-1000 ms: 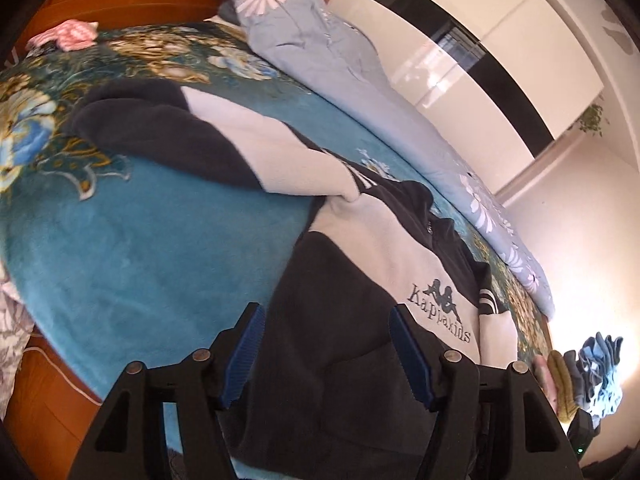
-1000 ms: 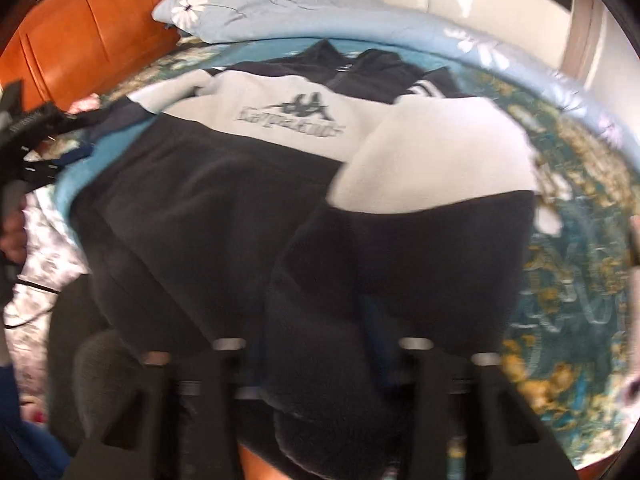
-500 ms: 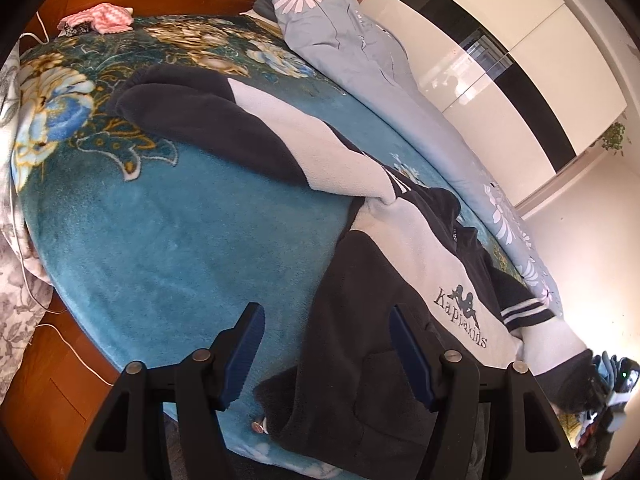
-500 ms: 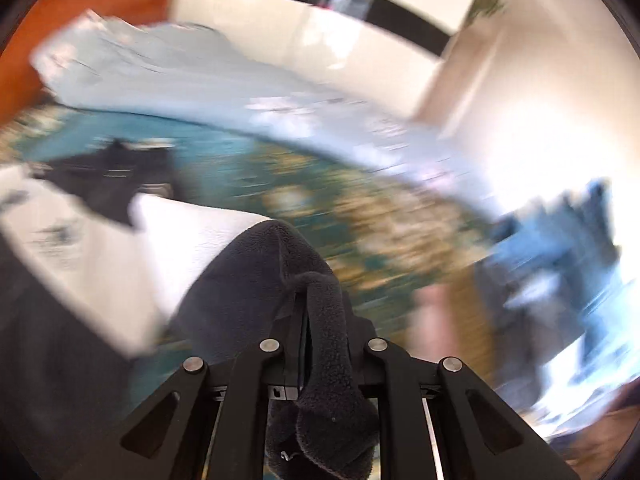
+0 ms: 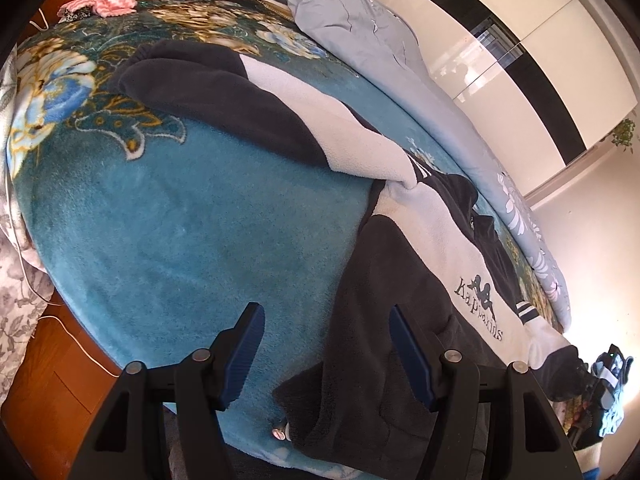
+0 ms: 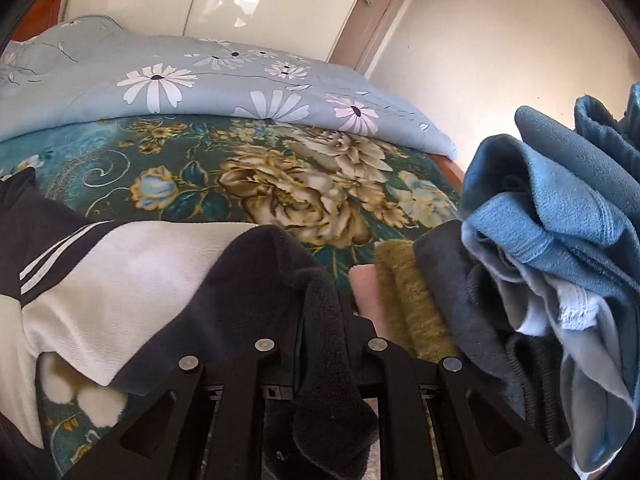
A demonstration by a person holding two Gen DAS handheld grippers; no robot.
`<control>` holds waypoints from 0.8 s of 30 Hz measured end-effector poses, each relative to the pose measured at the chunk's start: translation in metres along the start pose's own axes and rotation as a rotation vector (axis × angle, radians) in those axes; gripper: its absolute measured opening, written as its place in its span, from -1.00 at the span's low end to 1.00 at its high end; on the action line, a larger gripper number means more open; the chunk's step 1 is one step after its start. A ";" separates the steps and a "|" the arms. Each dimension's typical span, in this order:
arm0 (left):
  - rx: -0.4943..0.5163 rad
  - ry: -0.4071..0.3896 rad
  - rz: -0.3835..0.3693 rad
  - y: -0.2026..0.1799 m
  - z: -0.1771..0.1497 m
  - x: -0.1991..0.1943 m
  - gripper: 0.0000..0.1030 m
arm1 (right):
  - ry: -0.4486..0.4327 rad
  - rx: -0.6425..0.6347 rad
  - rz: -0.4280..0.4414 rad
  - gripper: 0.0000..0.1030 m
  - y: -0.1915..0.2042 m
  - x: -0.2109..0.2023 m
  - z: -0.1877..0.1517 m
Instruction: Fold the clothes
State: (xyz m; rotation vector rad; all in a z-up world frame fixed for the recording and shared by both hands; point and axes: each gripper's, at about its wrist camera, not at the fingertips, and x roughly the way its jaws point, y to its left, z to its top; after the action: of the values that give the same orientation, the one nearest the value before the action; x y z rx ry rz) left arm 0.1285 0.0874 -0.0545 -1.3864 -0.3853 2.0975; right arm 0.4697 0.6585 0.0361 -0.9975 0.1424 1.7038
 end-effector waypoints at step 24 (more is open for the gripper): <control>0.164 0.218 -0.211 0.002 -0.013 0.025 0.36 | 0.248 0.260 1.014 0.21 0.102 -0.092 -0.189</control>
State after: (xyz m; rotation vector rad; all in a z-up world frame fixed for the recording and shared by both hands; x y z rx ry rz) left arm 0.1325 0.1001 -0.0793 -1.3956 -0.2522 1.7472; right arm 0.4897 0.4474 -0.0611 -0.9936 1.1625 2.3477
